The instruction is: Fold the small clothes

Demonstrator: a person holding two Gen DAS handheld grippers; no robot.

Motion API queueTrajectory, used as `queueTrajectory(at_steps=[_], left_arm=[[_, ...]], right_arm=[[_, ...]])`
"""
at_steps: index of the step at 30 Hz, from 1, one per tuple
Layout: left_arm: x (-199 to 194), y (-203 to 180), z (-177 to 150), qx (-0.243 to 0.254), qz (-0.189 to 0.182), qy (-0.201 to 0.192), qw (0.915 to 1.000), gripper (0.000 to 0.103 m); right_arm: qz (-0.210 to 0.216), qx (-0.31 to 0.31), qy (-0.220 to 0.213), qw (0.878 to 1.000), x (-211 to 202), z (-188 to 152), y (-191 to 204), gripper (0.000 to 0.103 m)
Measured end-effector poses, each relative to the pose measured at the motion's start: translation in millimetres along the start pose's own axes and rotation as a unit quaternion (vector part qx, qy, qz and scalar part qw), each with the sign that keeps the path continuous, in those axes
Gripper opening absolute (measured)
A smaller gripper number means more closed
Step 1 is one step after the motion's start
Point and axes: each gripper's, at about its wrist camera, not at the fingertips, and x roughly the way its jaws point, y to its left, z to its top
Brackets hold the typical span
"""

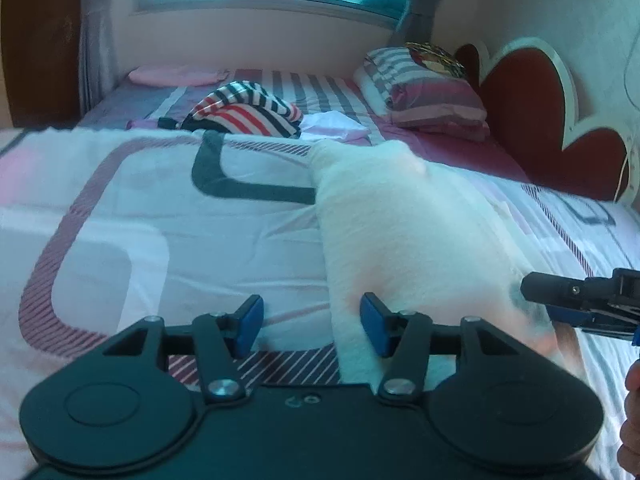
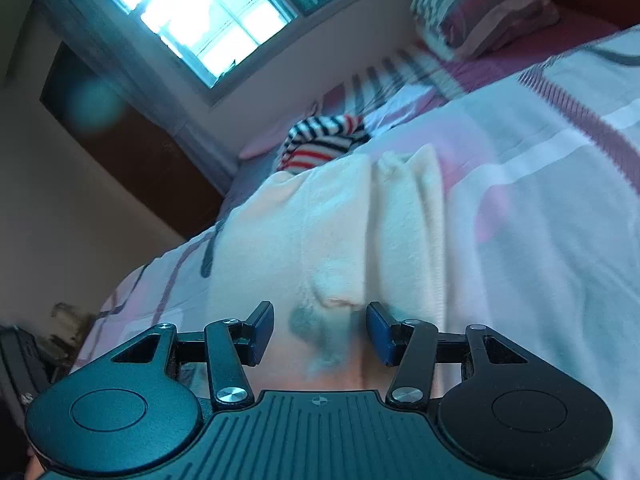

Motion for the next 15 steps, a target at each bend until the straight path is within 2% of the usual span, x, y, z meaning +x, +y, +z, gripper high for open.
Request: queueTrajectory(at_steps=[2, 9, 10, 11, 15], left_arm=[[-1, 5, -2, -0.009, -0.006, 0.002, 0.9999, 0.054], [-2, 1, -3, 0.004, -0.008, 0.007, 0.9999, 0.054], [-2, 1, -3, 0.006, -0.007, 0.007, 0.9999, 0.054], [-3, 1, -2, 0.009, -0.007, 0.007, 0.9999, 0.054], [-12, -10, 3, 0.04, -0.005, -0.007, 0.9992, 0.05]], right_arm=[[0.003, 0.002, 0.007, 1.0, 4, 2, -2, 0.052], [0.022, 0.022, 0.034, 0.999, 24, 10, -6, 0.05], [0.017, 0.02, 0.034, 0.999, 26, 10, -6, 0.028], [-0.002, 0.007, 0.036, 0.999, 28, 10, -3, 0.019], [-0.047, -0.076, 0.032, 0.996, 29, 7, 24, 0.015]])
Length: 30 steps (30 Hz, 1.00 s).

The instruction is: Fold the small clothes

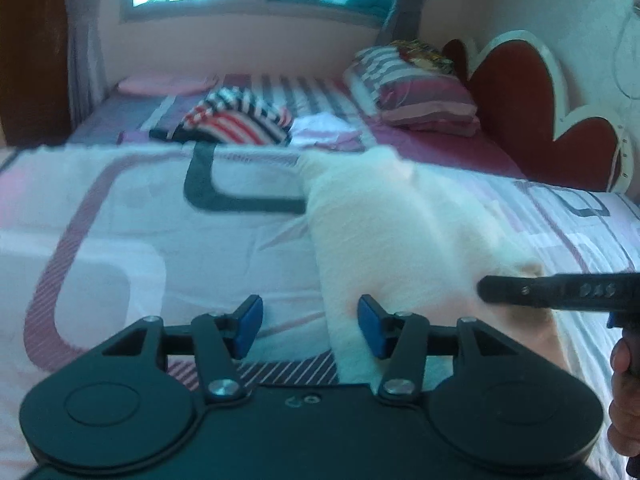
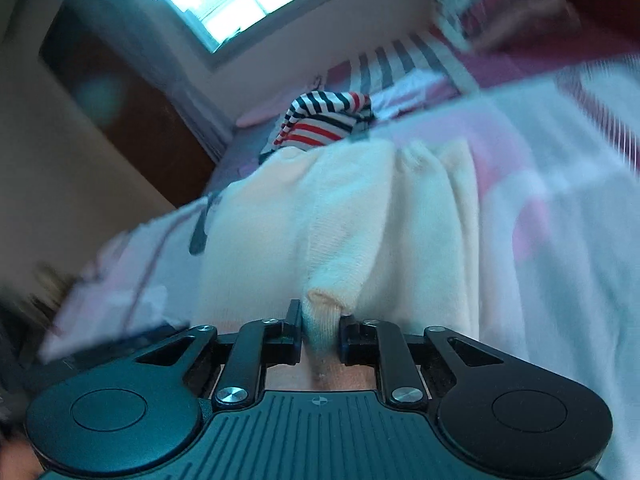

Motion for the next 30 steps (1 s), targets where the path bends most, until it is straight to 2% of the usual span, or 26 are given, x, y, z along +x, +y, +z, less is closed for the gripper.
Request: queueTrajectory(at_steps=[4, 6, 8, 10, 12, 19, 23, 25, 30], left_arm=[[0, -12, 6, 0.024, -0.004, 0.005, 0.9997, 0.05], [-6, -20, 10, 0.031, -0.021, -0.004, 0.9993, 0.05], [-4, -28, 12, 0.033, -0.04, 0.005, 0.9986, 0.052], [7, -34, 10, 0.031, -0.046, 0.032, 0.9979, 0.052], [17, -38, 6, 0.037, -0.039, 0.047, 0.9975, 0.052], [20, -30, 1, 0.035, -0.04, 0.048, 0.9974, 0.066], [10, -28, -4, 0.028, -0.056, 0.053, 0.9966, 0.066], [9, -29, -12, 0.04, -0.048, 0.058, 0.9964, 0.066], [-10, -21, -31, 0.014, -0.056, 0.055, 0.9968, 0.065]], right_arm=[[-0.035, -0.061, -0.026, 0.997, -14, -3, 23, 0.014], [-0.035, -0.064, -0.041, 0.996, -26, -3, 24, 0.014], [-0.033, -0.052, -0.049, 0.997, -38, -5, 16, 0.014], [-0.045, -0.029, -0.037, 0.998, -38, -7, 3, 0.014], [-0.042, 0.005, -0.006, 0.999, -26, -9, -13, 0.014], [-0.019, 0.037, -0.014, 0.999, -25, -13, -28, 0.014], [-0.011, 0.05, -0.017, 0.999, -30, -14, -36, 0.014], [-0.012, 0.044, -0.013, 0.999, -32, -13, -35, 0.014], [-0.014, 0.039, 0.007, 0.999, -44, -12, -29, 0.016]])
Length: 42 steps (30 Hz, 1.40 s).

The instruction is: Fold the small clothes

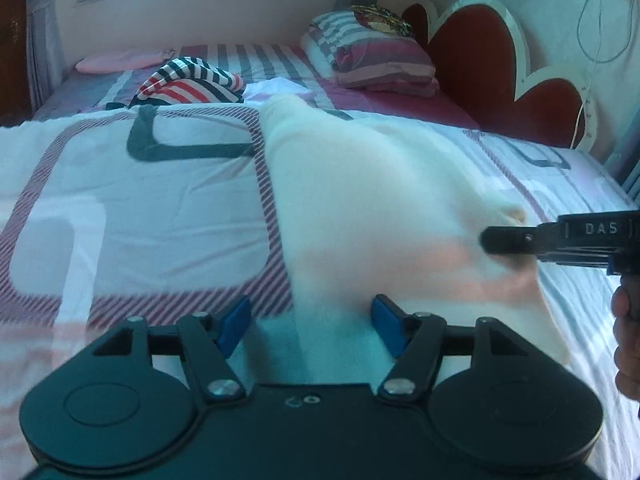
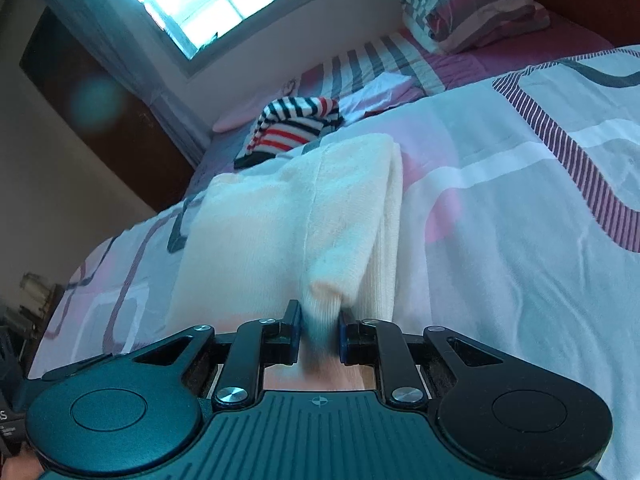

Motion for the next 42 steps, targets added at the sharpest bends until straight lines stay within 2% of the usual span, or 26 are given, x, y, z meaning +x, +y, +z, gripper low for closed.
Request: queueTrajectory(at_steps=[6, 8, 10, 13, 14, 16, 17, 19, 21, 23, 26, 28, 31, 37, 40, 42], left_arm=[[-20, -2, -27, -0.006, -0.003, 0.002, 1.0, 0.065], [-22, -4, -32, -0.002, -0.003, 0.003, 1.0, 0.066], [-23, -9, -35, 0.013, 0.004, 0.003, 0.9999, 0.066], [-33, -9, -31, 0.009, 0.003, -0.007, 0.9999, 0.065], [-38, -8, -30, 0.005, 0.002, -0.019, 0.9998, 0.065], [-43, -3, -32, -0.002, 0.008, -0.024, 0.9997, 0.065], [-44, 0, -34, -0.009, 0.009, -0.024, 0.9996, 0.065], [-45, 5, -37, -0.022, 0.008, -0.026, 0.9994, 0.065], [-44, 10, -40, -0.031, 0.005, -0.027, 0.9991, 0.065], [-45, 14, -40, -0.039, 0.006, -0.033, 0.9987, 0.065], [-45, 23, -24, -0.05, 0.001, -0.057, 0.9971, 0.065], [-39, 28, -9, -0.058, -0.004, -0.069, 0.9959, 0.066], [-21, 34, 13, -0.069, -0.003, -0.066, 0.9955, 0.067], [6, 39, 28, -0.072, -0.001, -0.053, 0.996, 0.066], [16, 39, 26, -0.066, 0.001, -0.043, 0.9969, 0.068], [19, 40, 24, -0.068, -0.001, -0.039, 0.9969, 0.069]], right_arm=[[-0.017, -0.015, 0.031, 0.999, -30, -36, 0, 0.016], [-0.038, -0.028, 0.034, 0.998, -38, -53, 1, 0.016], [-0.077, -0.051, 0.025, 0.995, -43, -66, 6, 0.016], [-0.108, -0.065, -0.005, 0.992, -53, -69, 20, 0.016], [-0.106, -0.059, -0.026, 0.992, -60, -68, 23, 0.017], [-0.071, -0.043, -0.025, 0.996, -65, -66, 23, 0.018], [-0.068, -0.042, -0.024, 0.997, -64, -66, 23, 0.018], [-0.075, -0.049, -0.013, 0.996, -59, -69, 22, 0.018], [-0.065, -0.039, -0.001, 0.997, -52, -72, 20, 0.022], [-0.075, -0.039, -0.002, 0.996, -49, -75, 19, 0.025], [-0.059, -0.032, -0.039, 0.997, -58, -68, 17, 0.025], [-0.049, -0.028, -0.057, 0.997, -55, -51, 15, 0.026], [-0.033, -0.021, -0.064, 0.997, -40, -27, 11, 0.026], [-0.033, -0.024, -0.038, 0.998, -12, -3, 8, 0.03], [-0.013, -0.033, -0.025, 0.999, -2, -2, 9, 0.03], [-0.018, -0.057, -0.012, 0.998, 8, -6, 13, 0.027]])
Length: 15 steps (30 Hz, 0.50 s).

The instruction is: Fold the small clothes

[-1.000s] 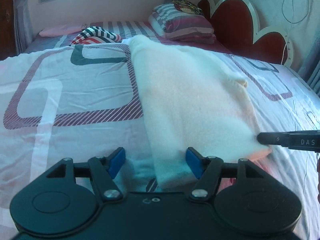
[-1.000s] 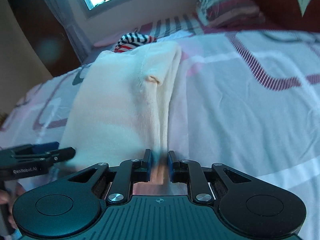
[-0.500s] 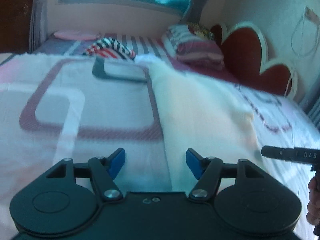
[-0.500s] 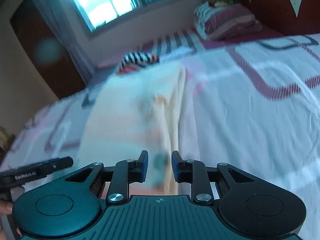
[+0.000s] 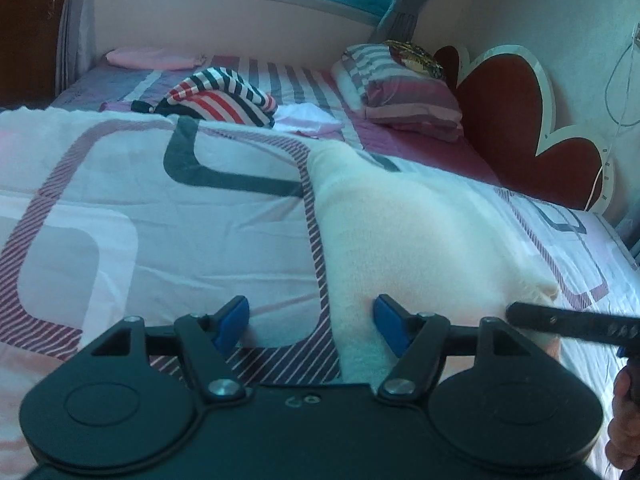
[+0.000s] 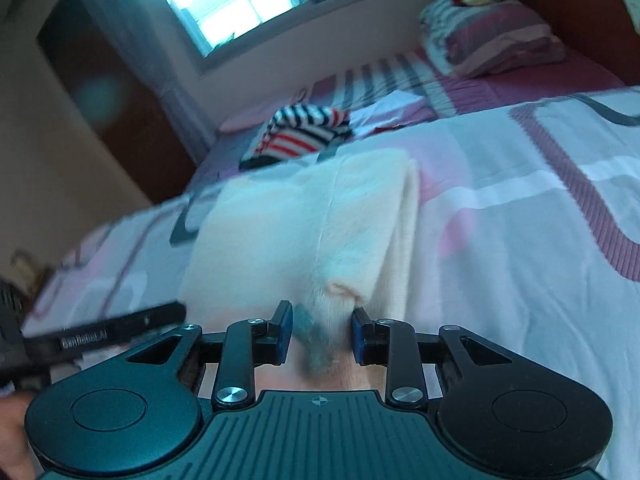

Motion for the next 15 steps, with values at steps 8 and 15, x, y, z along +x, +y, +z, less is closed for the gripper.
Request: queueTrajectory(at_steps=[8, 15], left_arm=[[-3, -24, 3, 0.044, -0.008, 0.008, 0.9989, 0.059], [-25, -34, 6, 0.091, 0.014, -0.017, 0.9956, 0.056]], right_arm=[[-0.002, -0.024, 0.009, 1.0, -16, 5, -2, 0.011], [-0.054, -0.003, 0.002, 0.999, -18, 2, -4, 0.046]])
